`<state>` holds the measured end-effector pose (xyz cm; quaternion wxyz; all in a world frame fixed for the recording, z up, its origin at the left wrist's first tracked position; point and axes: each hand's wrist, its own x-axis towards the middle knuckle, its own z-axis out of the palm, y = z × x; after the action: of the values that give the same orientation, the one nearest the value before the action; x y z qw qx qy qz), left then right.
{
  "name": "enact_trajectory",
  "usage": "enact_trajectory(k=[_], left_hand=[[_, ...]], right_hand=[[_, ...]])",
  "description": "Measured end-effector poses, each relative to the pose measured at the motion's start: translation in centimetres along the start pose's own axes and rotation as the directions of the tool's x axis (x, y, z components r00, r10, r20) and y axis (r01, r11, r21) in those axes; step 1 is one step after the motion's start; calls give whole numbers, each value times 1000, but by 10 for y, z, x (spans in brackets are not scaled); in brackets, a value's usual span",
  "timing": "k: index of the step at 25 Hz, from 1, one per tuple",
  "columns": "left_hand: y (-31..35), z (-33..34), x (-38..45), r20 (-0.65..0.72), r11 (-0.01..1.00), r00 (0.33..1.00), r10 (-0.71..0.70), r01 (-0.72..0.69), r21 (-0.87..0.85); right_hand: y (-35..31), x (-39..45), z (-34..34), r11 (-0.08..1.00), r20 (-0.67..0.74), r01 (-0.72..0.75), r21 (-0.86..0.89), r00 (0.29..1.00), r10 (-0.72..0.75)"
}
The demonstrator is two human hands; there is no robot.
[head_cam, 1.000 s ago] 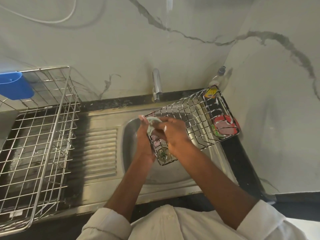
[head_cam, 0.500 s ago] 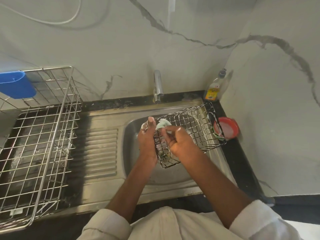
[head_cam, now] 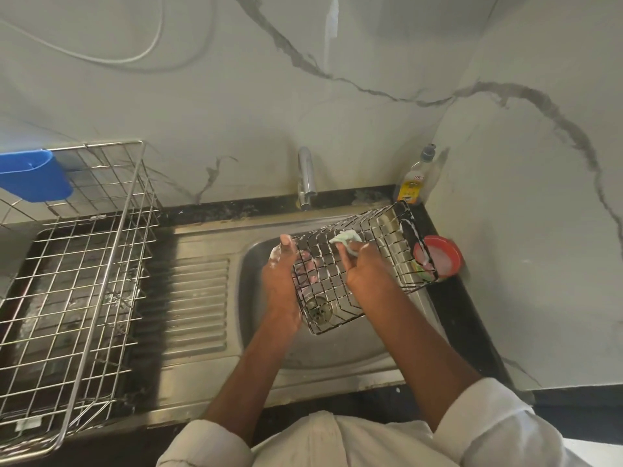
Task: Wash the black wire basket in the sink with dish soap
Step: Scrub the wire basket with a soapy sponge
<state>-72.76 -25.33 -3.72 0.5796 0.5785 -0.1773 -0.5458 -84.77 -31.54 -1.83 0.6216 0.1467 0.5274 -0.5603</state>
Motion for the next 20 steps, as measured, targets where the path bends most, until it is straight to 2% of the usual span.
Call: enact_trajectory(k=[2,3,5,8,11,13,15,20], left_hand=[[-2,0,0,-5,1000,1000,14,-14,15],[-3,0,1,0,1000,1000,22,-22,15],[0,-1,2,2,1000,1000,29,-29,-6],[5,-4,3,-9,999,999,34,-34,-33],[1,-4,4,13,999,999,39,-39,-29],[-1,-2,1,37,999,999,37,-36,-21],[-3,-2,-1,83,999,996,34,-33,-16],[2,-4,1,105,997,992,70,-66,-50]], right_hand=[[0,-4,4,999,118,-19,-50,993,24],[2,-8,5,979,148,37,-200,989,-8],[5,-15,2,936,212,17,-351,975,61],[5,-16,-4,821,181,76,-566,983,34],[5,-15,-4,747,173,142,-650,984,-36],[10,-15,0,722,196,154,-675,980,-26],[16,-15,4,736,191,118,-666,981,15],[17,-12,3,748,254,200,-633,966,-44]])
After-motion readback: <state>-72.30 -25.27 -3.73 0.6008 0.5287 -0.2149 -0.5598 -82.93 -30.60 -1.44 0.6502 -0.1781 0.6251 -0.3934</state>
